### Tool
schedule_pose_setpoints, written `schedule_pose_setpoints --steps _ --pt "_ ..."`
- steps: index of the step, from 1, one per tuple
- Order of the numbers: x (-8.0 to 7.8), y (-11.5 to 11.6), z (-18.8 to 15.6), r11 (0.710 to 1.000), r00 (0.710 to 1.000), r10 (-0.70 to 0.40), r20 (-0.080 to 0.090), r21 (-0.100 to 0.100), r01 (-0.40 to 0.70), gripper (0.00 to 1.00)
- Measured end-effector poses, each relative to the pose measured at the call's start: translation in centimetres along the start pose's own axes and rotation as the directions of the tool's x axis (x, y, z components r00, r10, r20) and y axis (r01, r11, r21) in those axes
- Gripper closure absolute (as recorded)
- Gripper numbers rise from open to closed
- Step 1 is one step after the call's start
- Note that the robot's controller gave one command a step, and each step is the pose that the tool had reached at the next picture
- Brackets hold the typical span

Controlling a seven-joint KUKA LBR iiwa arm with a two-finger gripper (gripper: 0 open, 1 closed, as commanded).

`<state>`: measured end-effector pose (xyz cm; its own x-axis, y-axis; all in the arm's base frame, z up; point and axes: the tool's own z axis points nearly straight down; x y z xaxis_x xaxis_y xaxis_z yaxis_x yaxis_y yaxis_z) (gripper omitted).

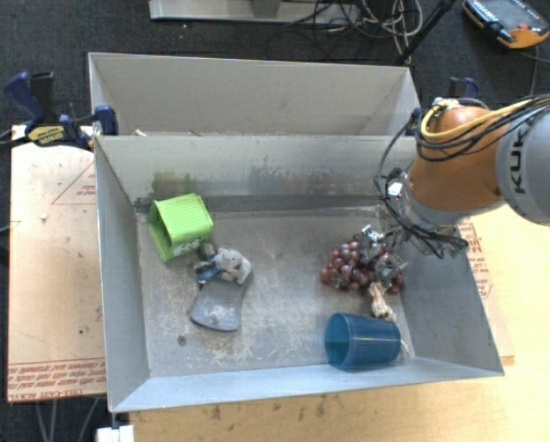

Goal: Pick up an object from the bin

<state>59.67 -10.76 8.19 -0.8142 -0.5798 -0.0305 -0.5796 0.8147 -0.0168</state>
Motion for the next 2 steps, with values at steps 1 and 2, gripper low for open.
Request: schedule_pose_setpoints --steps 1,2 --pt "0.3 0.4 -3.0 1.000 1.000 0.001 -0.025 -0.017 -0.002 1.00" --pt "-0.7 0.2 -8.9 1.000 1.000 0.007 -0.030 -0.019 -0.008 1.00"
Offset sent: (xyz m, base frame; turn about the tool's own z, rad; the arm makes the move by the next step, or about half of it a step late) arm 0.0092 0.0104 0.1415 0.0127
